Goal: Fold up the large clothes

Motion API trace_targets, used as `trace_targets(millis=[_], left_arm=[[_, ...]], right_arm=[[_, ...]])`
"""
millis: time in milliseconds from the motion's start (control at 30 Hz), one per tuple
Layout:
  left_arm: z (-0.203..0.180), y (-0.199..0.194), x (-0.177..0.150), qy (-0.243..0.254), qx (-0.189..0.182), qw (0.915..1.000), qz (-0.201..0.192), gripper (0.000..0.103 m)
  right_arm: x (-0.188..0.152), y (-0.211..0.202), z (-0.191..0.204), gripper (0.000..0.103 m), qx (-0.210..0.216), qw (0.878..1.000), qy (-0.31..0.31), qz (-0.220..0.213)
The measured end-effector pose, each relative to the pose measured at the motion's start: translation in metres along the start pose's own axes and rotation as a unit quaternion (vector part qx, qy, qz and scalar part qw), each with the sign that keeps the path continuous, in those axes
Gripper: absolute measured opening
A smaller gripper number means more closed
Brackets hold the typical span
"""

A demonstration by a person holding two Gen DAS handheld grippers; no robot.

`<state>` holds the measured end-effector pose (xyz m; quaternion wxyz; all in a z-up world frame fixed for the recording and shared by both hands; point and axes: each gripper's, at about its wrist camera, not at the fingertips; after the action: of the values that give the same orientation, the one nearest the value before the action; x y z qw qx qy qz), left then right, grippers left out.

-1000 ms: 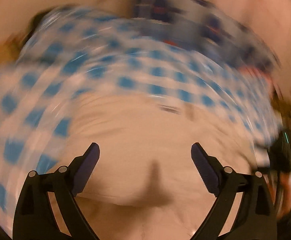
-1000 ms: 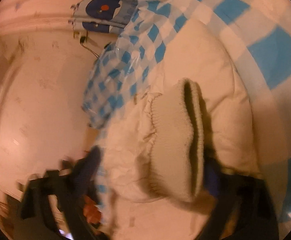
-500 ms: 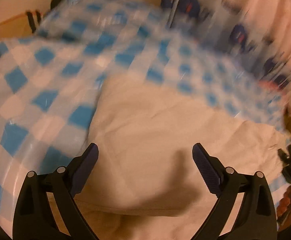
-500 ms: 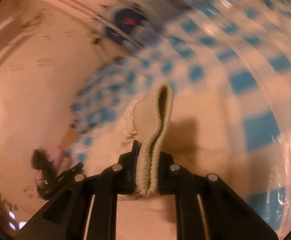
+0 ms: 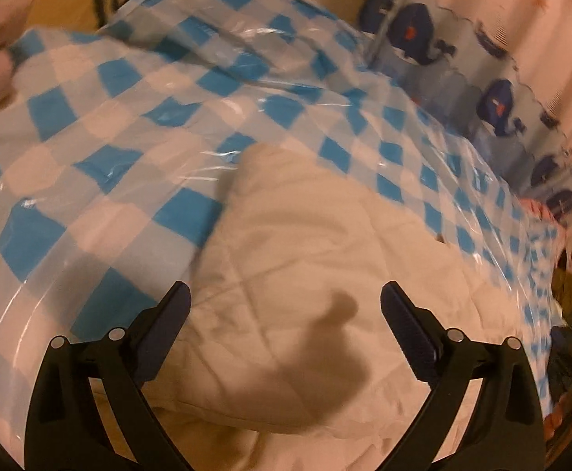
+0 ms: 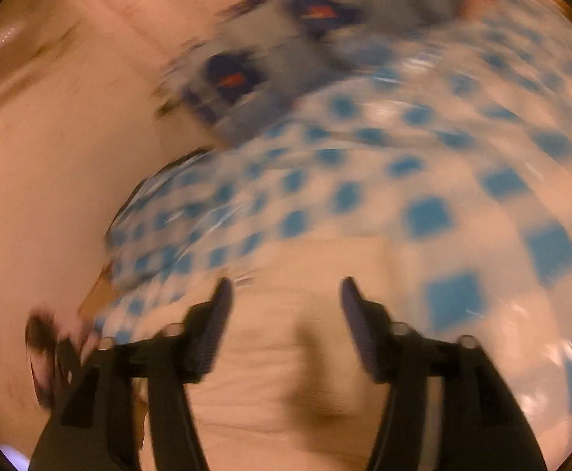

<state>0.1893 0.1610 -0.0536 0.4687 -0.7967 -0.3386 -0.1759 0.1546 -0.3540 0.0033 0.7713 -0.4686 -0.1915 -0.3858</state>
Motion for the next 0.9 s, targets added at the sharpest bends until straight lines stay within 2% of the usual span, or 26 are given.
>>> trace_targets(millis=[67,133,200,233,267,333,367,400,433,467,533,600,633,700,767,833,867,900], left_arm=[[0.01,0.009,-0.001,-0.011,0.013,0.9997,0.018,0.093],[0.023,0.029,-0.007,-0.023,0.024,0.9975,0.062,0.096],[0.034,0.038,-0.011,-0.035,0.001,0.9968,0.072,0.097],[0.035,0.037,-0.01,-0.039,-0.003,0.9966,0.073,0.097],[0.034,0.036,-0.009,-0.041,-0.002,0.9963,0.076,0.097],[0.03,0.027,-0.005,-0.049,0.001,0.9967,0.065,0.096],[0.028,0.022,-0.002,-0.052,-0.007,0.9972,0.053,0.096],[0.024,0.013,0.002,-0.053,-0.027,0.9978,0.031,0.096],[0.02,0.007,0.005,-0.046,-0.034,0.9982,0.018,0.096],[0.017,0.005,0.006,-0.038,-0.03,0.9987,0.014,0.096],[0.012,0.01,0.003,-0.016,-0.005,0.9996,0.021,0.096],[0.02,0.036,-0.007,-0.014,0.025,0.9968,0.074,0.097],[0.027,0.047,-0.014,-0.019,0.013,0.9954,0.093,0.097],[0.03,0.045,-0.015,-0.025,0.011,0.9961,0.084,0.097],[0.022,0.036,-0.011,-0.017,0.024,0.9967,0.075,0.096],[0.011,0.024,-0.012,-0.002,0.011,0.9983,0.056,0.096],[0.003,0.019,-0.015,0.009,-0.002,0.9985,0.055,0.096],[-0.003,0.017,-0.015,0.021,-0.008,0.9982,0.055,0.096]], right_arm=[[-0.001,0.032,0.039,0.065,-0.007,0.998,-0.055,0.043],[-0.014,0.081,0.04,0.063,-0.057,0.99,-0.062,0.109],[-0.03,0.122,0.016,0.03,-0.082,0.982,-0.052,0.161],[-0.037,0.134,-0.003,0.02,-0.091,0.982,-0.031,0.165],[-0.036,0.131,-0.019,0.015,-0.076,0.983,-0.003,0.168],[-0.029,0.117,-0.017,0.015,-0.079,0.983,0.003,0.168],[-0.026,0.108,-0.01,0.021,-0.086,0.984,-0.011,0.154],[-0.022,0.088,0.005,0.026,-0.09,0.988,-0.045,0.12],[-0.021,0.077,0.012,0.046,-0.094,0.988,-0.064,0.102],[-0.023,0.06,0.025,0.062,-0.104,0.987,-0.095,0.075],[-0.035,0.058,0.032,0.063,-0.133,0.979,-0.133,0.079],[-0.055,0.093,0.023,0.066,-0.17,0.962,-0.167,0.135],[-0.063,0.102,0.016,0.067,-0.163,0.961,-0.181,0.132],[-0.055,0.1,0.016,0.067,-0.154,0.965,-0.162,0.139],[-0.045,0.073,0.03,0.067,-0.149,0.969,-0.166,0.107],[-0.052,0.056,0.045,0.067,-0.149,0.965,-0.203,0.079],[-0.06,0.048,0.049,0.07,-0.156,0.959,-0.223,0.075],[-0.067,0.052,0.047,0.071,-0.165,0.955,-0.229,0.089]])
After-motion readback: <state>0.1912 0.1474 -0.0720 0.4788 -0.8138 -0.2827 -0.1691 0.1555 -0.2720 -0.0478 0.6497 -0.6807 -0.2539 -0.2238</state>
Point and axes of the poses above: each gripper's, at about its wrist camera, not at the fingertips, and y roughly the way its jaws point, z to its left, x to its top, and after that the axes turned 11 degrees about -x, right-handed
